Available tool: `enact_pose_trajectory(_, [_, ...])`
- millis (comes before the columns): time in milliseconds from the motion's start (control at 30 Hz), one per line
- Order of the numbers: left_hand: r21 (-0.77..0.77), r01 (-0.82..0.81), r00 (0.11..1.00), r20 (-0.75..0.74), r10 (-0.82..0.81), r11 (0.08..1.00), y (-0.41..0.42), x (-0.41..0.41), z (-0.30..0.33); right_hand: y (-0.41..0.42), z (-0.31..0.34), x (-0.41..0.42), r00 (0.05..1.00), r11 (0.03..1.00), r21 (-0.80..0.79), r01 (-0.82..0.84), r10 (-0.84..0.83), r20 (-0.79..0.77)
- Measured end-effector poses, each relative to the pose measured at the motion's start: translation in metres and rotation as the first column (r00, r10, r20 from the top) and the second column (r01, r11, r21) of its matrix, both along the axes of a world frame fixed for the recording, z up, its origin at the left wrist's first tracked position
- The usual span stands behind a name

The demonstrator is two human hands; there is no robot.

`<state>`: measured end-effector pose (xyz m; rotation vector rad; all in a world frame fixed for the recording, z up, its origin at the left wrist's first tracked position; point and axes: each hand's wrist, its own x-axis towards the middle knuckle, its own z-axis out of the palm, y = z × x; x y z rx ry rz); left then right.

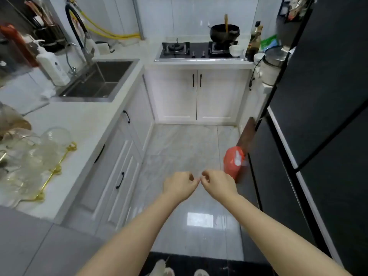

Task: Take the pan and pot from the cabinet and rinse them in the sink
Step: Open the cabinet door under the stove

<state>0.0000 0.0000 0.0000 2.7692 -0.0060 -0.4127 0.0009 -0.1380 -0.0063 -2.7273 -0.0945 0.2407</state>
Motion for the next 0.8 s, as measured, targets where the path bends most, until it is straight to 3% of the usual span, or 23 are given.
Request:
enact_pose_trajectory(267, [0.001,-0.002,0.985,-0.173,0.002,1.000,0.007,-0.020,-0.038,0.001,-0.042,-0.020,0.983,0.998,-0.019,-0.065,0.060,-0.171])
enact_pose_trajectory(400, [0.014,0.071,0.972,-0.226,-0.066,0.997,0.017,-0.028,-0.054,0.005,-0.057,-0.031,0.972,0.999,-0.003,-0.051,0.049,-0.231])
enact_pose_trajectory(800, [0.017,0.139,0.951,-0.279,-0.129,0.990,0.059,0.010,-0.081,0.045,-0.081,-0.003,0.940,0.999,-0.025,0.049,-0.054,-0.337])
